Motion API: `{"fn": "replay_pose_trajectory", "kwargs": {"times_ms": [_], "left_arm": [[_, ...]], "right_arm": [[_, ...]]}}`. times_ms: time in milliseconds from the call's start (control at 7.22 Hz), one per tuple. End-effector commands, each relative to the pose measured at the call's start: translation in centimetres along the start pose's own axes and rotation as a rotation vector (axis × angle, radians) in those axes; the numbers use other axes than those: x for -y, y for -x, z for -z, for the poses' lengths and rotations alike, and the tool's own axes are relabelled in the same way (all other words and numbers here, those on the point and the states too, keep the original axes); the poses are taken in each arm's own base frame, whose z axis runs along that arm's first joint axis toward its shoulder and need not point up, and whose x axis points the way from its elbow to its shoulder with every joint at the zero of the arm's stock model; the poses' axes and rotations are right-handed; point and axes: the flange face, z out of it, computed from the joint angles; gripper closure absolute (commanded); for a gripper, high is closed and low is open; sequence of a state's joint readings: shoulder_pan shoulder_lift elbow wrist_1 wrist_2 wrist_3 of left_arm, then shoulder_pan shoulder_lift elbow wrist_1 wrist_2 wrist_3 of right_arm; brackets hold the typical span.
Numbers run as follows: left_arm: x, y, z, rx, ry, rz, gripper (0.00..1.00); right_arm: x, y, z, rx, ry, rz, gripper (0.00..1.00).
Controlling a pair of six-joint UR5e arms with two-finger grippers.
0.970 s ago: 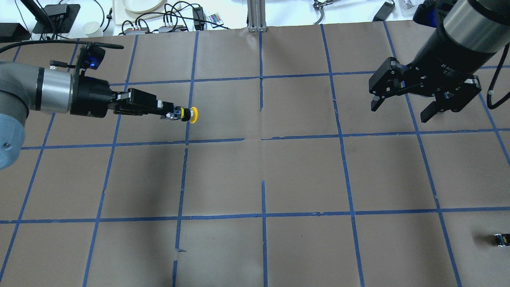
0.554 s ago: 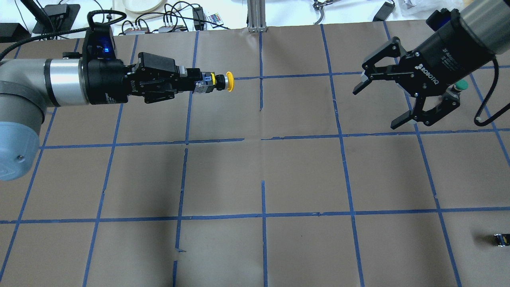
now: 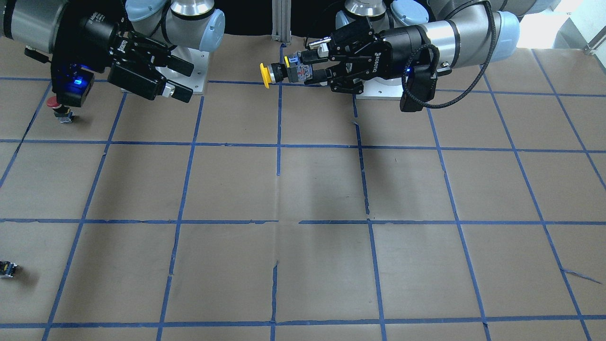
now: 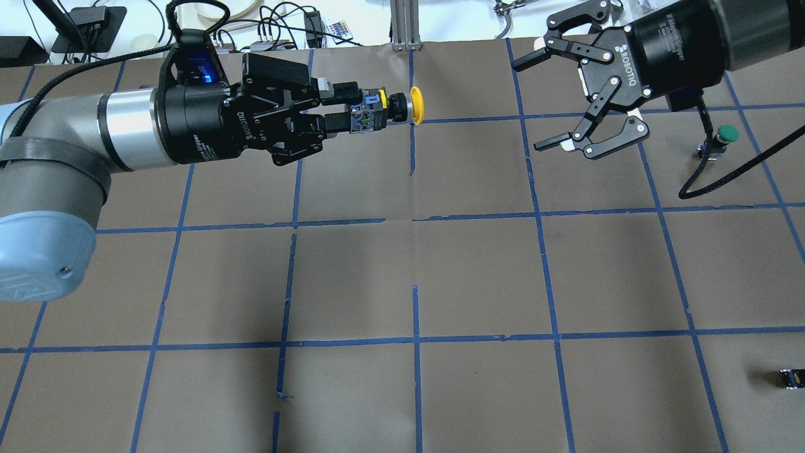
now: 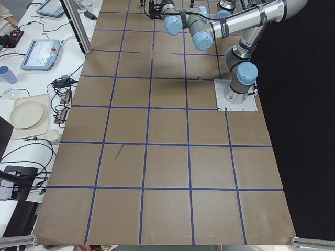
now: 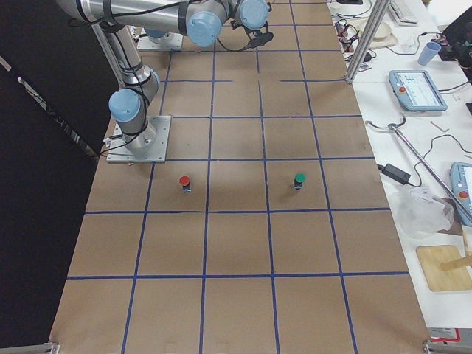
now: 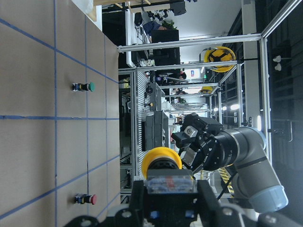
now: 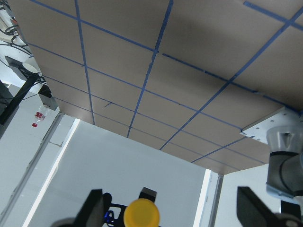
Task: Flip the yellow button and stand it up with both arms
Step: 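Hold the button with the left gripper while the right gripper approaches its yellow cap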
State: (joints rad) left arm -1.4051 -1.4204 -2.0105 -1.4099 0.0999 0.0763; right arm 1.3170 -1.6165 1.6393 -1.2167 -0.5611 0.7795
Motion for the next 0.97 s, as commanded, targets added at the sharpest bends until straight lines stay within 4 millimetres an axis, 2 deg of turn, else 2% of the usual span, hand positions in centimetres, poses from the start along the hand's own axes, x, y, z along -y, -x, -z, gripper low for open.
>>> {"fn": "replay_pose_trajectory", "kwargs": {"times_ms": [0, 277, 416, 554, 831], "left_arm": [[-0.8, -0.5, -0.6, -0.007, 0.015, 0.031, 0.99], [-0.9, -0.1, -1.5, -0.01, 0.036, 0.038, 0.99], [-0.9, -0.2, -1.5, -0.011, 0.035, 0.037, 0.99], [-0.8, -0.1, -1.5, -0.008, 0.036, 0.038, 0.99], [-0.8, -0.2, -1.5, -0.008, 0.036, 0.037, 0.99]], "right_arm": [[1.3, 1.3, -0.4, 0.059, 0.096, -0.243, 0.0], [-0.2, 1.4, -1.2, 0.075, 0.156, -0.334, 0.0], [-1.1, 1.4, -2.4, 0.072, 0.202, -0.345, 0.0], [-1.5, 0.8, -4.1, 0.038, 0.211, -0.345, 0.0], [-2.2, -0.6, -4.7, 0.029, 0.213, -0.346, 0.0]]}}
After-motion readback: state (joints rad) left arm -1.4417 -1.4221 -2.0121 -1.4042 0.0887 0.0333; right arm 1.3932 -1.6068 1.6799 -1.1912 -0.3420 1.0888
